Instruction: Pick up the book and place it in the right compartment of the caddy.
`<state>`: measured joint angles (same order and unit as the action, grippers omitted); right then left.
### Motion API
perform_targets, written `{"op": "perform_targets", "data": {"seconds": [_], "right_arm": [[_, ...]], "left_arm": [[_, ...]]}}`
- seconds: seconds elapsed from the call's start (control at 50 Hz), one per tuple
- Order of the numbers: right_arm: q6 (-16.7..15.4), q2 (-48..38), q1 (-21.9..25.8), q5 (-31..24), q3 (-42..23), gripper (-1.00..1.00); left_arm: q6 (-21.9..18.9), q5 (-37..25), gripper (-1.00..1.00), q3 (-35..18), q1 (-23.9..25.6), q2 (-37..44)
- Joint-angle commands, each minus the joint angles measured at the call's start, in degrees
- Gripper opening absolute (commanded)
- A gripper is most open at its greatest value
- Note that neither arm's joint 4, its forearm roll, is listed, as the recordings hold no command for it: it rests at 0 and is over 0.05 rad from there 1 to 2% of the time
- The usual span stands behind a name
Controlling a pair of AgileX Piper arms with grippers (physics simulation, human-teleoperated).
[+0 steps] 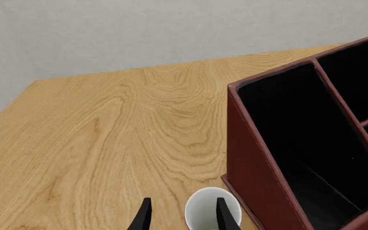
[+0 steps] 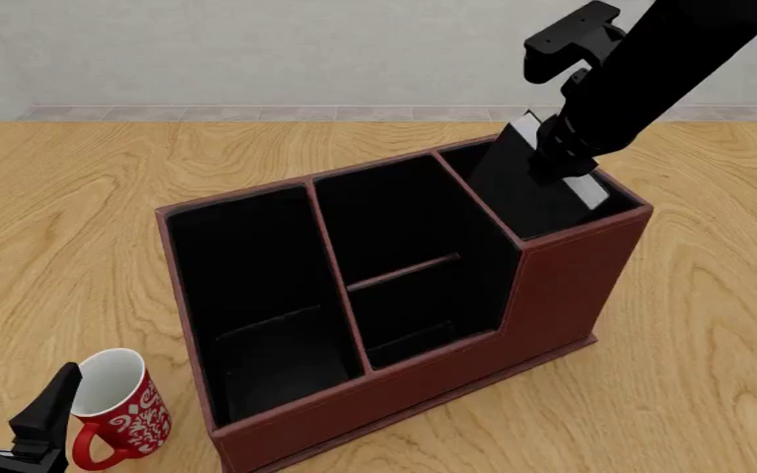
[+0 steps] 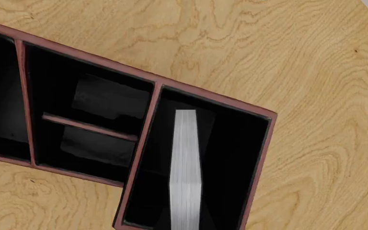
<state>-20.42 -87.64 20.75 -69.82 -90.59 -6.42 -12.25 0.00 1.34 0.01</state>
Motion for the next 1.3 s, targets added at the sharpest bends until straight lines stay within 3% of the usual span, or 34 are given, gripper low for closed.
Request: {"op": "perform_targets", "data": {"seconds": [0.02,0.36,0.38,1.3], "right_arm": [[1.0,-0.5,0.0,-0.1,0.3,-1.0],[1.3,-0.4,0.7,-0.1,0.7,-1.0],[1.6,-0.4,0.9,-0.1,0.9,1.0],[1.1,2.9,1.0,-0.1,-1.3,1.0]], "left_arm": [[0.0,0.0,1.0,0.0,-0.3,0.0],[0.0,-0.2,1.0,0.0,-0.2,0.0],[-0.1,-0.2,1.0,0.0,-0.2,0.0],[0.1,0.7,1.0,0.0,0.0,0.0]]}}
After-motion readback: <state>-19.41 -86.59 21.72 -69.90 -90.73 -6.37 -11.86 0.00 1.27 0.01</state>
